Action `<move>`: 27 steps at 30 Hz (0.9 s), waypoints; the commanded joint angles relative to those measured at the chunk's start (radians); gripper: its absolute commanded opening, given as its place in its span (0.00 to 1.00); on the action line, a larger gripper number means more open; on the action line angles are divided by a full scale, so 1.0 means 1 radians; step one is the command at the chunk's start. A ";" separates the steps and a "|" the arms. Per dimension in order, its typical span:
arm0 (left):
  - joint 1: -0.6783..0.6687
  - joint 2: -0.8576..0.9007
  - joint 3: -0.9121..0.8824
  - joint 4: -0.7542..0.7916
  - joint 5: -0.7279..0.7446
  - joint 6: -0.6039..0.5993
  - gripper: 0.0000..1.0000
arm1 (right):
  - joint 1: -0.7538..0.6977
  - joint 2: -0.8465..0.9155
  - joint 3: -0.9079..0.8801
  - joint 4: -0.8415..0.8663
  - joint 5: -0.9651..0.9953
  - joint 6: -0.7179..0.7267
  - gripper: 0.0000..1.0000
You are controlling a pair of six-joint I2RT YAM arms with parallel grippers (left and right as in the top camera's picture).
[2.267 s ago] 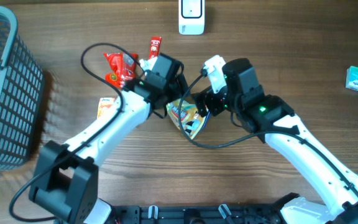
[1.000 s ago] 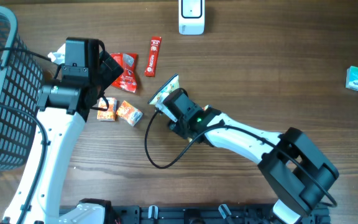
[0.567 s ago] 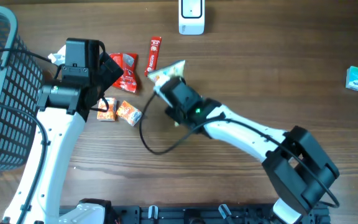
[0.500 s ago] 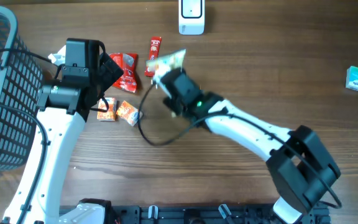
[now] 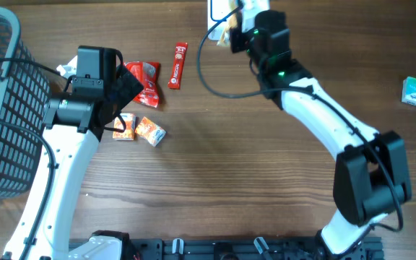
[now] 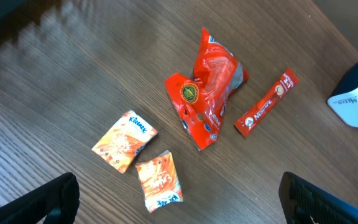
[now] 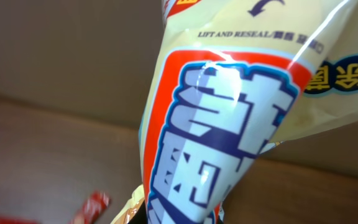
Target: Scan the item barcode
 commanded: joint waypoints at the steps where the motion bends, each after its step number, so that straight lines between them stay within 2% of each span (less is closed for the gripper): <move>1: 0.003 -0.005 0.011 0.000 -0.023 0.015 1.00 | -0.015 0.122 0.035 0.066 -0.116 0.155 0.04; 6: 0.003 -0.005 0.011 0.000 -0.023 0.015 1.00 | -0.016 0.243 0.159 0.060 -0.235 0.195 0.04; 11: 0.003 0.003 0.011 -0.004 -0.023 0.015 1.00 | -0.004 0.332 0.245 0.062 -0.227 0.231 0.04; 27: 0.003 0.024 0.011 -0.011 -0.019 0.015 1.00 | -0.005 0.352 0.256 0.020 -0.202 0.231 0.04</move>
